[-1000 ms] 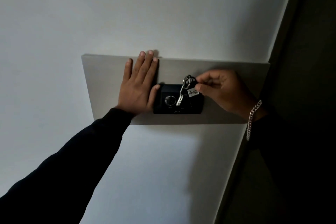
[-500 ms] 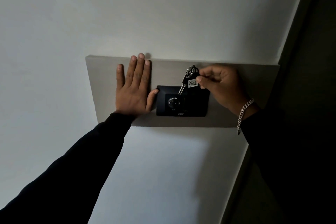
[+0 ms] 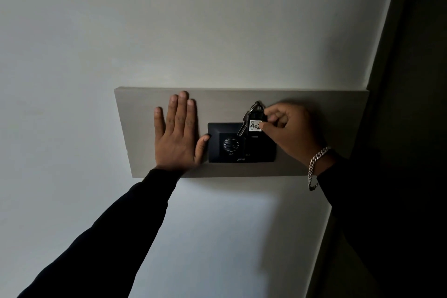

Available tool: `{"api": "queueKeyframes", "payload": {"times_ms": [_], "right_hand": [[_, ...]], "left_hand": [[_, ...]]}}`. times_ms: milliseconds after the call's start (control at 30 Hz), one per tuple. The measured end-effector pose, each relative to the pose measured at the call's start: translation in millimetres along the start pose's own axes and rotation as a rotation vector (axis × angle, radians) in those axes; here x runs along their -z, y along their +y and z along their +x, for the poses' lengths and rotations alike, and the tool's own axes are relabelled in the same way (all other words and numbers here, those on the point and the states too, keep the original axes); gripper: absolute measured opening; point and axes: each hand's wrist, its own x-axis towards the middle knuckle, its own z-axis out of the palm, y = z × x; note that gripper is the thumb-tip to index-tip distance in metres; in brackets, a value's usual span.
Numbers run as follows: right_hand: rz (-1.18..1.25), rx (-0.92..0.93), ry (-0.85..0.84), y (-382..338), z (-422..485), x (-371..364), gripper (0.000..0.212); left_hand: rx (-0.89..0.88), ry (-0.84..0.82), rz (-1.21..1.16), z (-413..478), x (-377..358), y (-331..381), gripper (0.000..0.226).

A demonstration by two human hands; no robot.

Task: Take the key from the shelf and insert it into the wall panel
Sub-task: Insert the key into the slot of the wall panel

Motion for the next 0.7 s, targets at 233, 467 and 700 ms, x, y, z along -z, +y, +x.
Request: {"api": "queueKeyframes", "payload": {"times_ms": [233,467,700], "right_hand": [[-0.261,0.293,-0.16,-34.9,10.2,5.4,0.048],[-0.444,0.37,-0.28,-46.9,37.2,7.3,0.011],[-0.174,0.436,-0.163,-43.1,34.1,11.8,0.01]], "left_hand": [[0.001,-0.012,-0.011,-0.1,-0.7,-1.0,0.077],[-0.002,-0.007,-0.018,-0.2,-0.2,-1.1,0.077],[-0.001,-0.019,-0.017,-0.1,-0.4,-1.0,0.077]]}}
